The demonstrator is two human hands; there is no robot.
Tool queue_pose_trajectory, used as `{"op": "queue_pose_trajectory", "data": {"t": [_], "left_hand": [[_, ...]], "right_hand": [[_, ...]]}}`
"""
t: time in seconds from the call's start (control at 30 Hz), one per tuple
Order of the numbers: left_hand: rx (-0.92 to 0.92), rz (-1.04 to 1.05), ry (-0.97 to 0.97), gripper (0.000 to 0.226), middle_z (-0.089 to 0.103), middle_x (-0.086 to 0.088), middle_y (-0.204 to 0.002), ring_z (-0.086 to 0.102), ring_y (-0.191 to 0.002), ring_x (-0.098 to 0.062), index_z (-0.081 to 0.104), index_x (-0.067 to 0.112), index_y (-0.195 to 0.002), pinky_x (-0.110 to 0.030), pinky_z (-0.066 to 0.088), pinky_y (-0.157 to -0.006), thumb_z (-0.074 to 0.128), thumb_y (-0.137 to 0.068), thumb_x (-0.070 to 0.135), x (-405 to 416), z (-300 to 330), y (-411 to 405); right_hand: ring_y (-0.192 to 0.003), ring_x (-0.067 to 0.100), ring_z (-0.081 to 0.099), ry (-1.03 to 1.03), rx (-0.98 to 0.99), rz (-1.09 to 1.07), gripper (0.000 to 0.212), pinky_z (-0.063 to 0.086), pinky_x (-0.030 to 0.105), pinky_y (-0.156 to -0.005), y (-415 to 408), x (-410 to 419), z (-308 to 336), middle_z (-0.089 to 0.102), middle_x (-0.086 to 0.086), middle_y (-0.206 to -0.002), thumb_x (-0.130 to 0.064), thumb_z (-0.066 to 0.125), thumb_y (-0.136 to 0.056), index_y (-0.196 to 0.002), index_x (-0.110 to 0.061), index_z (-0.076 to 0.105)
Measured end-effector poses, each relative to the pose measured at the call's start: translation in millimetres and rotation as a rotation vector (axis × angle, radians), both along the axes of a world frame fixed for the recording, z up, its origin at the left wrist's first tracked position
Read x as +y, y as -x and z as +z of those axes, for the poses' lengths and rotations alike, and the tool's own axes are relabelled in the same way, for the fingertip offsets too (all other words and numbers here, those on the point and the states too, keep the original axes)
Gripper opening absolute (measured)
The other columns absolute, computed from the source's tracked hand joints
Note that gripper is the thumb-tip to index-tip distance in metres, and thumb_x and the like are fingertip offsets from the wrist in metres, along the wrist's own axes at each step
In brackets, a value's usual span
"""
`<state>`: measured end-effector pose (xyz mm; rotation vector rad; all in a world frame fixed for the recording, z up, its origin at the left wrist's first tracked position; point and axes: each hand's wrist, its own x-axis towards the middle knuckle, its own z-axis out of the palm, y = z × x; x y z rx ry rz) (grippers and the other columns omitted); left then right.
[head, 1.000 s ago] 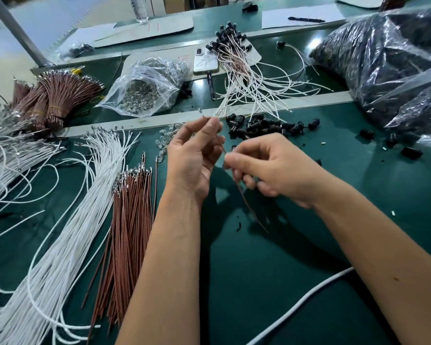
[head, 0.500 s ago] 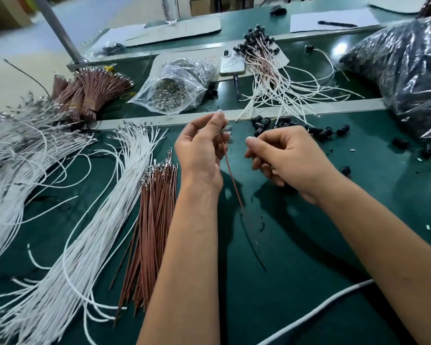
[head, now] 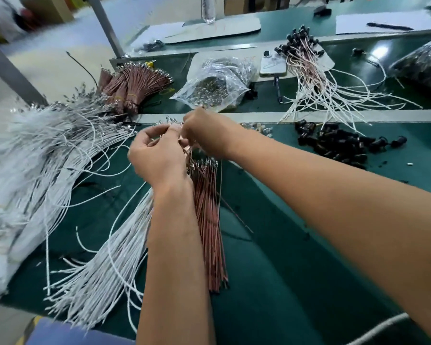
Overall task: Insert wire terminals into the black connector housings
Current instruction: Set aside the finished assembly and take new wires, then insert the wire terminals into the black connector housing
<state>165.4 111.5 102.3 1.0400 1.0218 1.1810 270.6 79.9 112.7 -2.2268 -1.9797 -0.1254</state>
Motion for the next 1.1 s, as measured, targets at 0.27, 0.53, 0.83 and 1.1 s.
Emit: {"op": "queue_pose_trajectory", "data": {"t": [0.27, 0.53, 0.83, 1.1], "left_hand": [[0.584, -0.277, -0.290, 0.019, 0.075, -0.004, -0.071, 0.075, -0.065, -0.020, 0.072, 0.019, -0.073, -0.041, 0.063, -0.075, 0.090, -0.070, 0.011, 3, 1, 11], [0.786, -0.448, -0.429, 0.020, 0.073, -0.006, -0.068, 0.074, -0.063, -0.021, 0.074, 0.015, -0.067, -0.032, 0.061, -0.069, 0.095, -0.066, 0.014, -19, 55, 13], [0.807, -0.381, -0.425, 0.016, 0.074, 0.001, -0.066, 0.074, -0.068, -0.012, 0.076, 0.017, -0.067, -0.029, 0.062, -0.073, 0.091, -0.070, 0.013, -15, 74, 17], [0.434, -0.360, -0.205, 0.012, 0.074, -0.001, -0.064, 0.067, -0.051, -0.005, 0.077, 0.010, -0.081, -0.022, 0.055, -0.052, 0.087, -0.075, 0.008, -1, 72, 45]], "right_hand": [[-0.094, 0.021, 0.069, -0.277, 0.067, -0.043, 0.014, 0.054, 0.034, -0.092, -26, -25, 35, 0.076, 0.008, -0.099, -0.007, 0.067, -0.097, -0.100, -0.008, 0.080], [-0.086, 0.015, 0.070, -0.588, 0.218, -0.182, 0.009, 0.055, 0.028, -0.085, -47, -63, 42, 0.078, 0.006, -0.095, -0.006, 0.075, -0.089, -0.097, -0.006, 0.081], [-0.076, 0.022, 0.071, -0.457, 0.837, -0.435, 0.017, 0.063, 0.045, -0.070, 11, -56, -2, 0.068, 0.007, -0.092, 0.001, 0.074, -0.087, -0.099, -0.005, 0.063], [-0.063, 0.015, 0.069, 0.100, 1.553, 0.116, 0.016, 0.049, 0.020, -0.047, 67, -24, -12, 0.075, 0.007, -0.080, -0.009, 0.066, -0.100, -0.084, -0.006, 0.069]]}}
